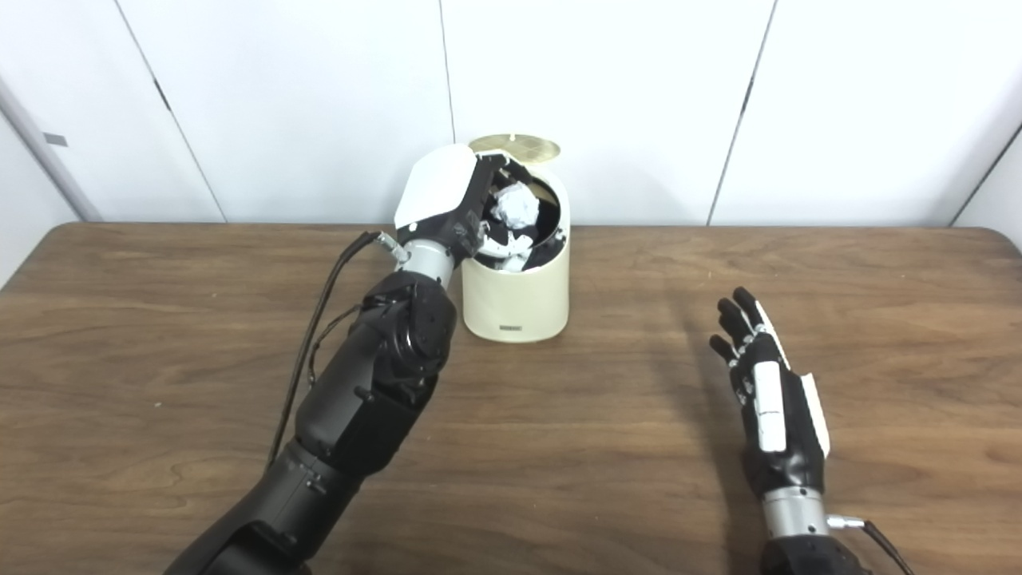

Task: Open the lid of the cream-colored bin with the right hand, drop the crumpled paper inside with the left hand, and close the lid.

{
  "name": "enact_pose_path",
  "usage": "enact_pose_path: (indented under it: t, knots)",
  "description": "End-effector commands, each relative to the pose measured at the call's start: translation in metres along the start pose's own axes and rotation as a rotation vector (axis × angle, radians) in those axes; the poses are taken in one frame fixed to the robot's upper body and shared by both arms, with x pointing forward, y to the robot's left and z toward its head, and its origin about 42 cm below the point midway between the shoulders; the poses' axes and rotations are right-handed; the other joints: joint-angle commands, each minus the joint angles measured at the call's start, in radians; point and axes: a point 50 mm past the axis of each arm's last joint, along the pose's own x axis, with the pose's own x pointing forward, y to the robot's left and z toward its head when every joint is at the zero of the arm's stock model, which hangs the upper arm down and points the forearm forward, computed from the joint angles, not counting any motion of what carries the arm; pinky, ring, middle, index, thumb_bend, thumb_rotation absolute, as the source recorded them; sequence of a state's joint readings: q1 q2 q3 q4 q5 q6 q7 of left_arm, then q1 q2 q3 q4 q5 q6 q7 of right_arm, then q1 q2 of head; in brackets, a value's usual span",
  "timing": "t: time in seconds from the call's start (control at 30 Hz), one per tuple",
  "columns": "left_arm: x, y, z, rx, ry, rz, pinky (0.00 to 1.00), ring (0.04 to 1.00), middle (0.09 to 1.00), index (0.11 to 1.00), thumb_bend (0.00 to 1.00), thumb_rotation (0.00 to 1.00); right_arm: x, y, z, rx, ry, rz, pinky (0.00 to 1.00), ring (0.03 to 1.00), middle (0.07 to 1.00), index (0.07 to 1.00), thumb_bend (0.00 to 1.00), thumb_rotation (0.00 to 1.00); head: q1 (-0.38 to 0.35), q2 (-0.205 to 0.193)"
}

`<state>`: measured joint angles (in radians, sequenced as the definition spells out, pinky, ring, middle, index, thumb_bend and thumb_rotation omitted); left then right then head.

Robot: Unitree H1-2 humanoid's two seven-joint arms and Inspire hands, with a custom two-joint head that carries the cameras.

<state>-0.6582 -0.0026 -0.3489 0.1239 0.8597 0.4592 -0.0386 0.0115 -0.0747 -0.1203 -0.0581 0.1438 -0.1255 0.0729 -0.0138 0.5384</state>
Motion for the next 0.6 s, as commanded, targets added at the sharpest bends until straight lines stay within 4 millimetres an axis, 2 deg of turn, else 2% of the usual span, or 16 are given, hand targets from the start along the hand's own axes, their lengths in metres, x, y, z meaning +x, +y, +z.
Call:
enact_pose_path:
  t: [0.0,0.1,0.23,0.3,0.57]
  knots:
    - [0.0009,0.0061,0.0101,-0.022,-0.02,0.011,0.58,0.708,0.749,0.663,0.96,0.0,-0.0261,0.0054,-0.0326,0.041,0.114,-0.018,0.9,0.945,0.912,0.921,0.54,0.96,-0.001,0.003]
    - [0.0006,0.0069,0.0103,-0.025,-0.02,0.016,0.55,0.694,0.747,0.657,0.96,0.0,-0.0264,0.0049,-0.0324,0.043,0.112,-0.016,0.9,0.948,0.913,0.922,0.54,0.96,-0.001,0.003]
    - [0.0007,0.007,0.01,-0.026,-0.017,0.015,0.57,0.703,0.755,0.657,0.96,0.0,-0.0267,0.0047,-0.0326,0.045,0.115,-0.021,0.9,0.947,0.911,0.92,0.55,0.95,0.0,0.006]
    - [0.0008,0.0069,0.0097,-0.026,-0.015,0.014,0.53,0.675,0.734,0.653,0.95,0.0,-0.0263,0.0048,-0.0325,0.046,0.116,-0.024,0.91,0.945,0.907,0.918,0.56,0.94,0.001,0.005]
    - [0.0016,0.006,0.0075,-0.012,-0.008,0.008,0.61,0.733,0.766,0.662,0.95,0.0,-0.0263,0.0049,-0.0329,0.048,0.115,-0.021,0.9,0.944,0.905,0.917,0.55,0.93,0.001,0.004]
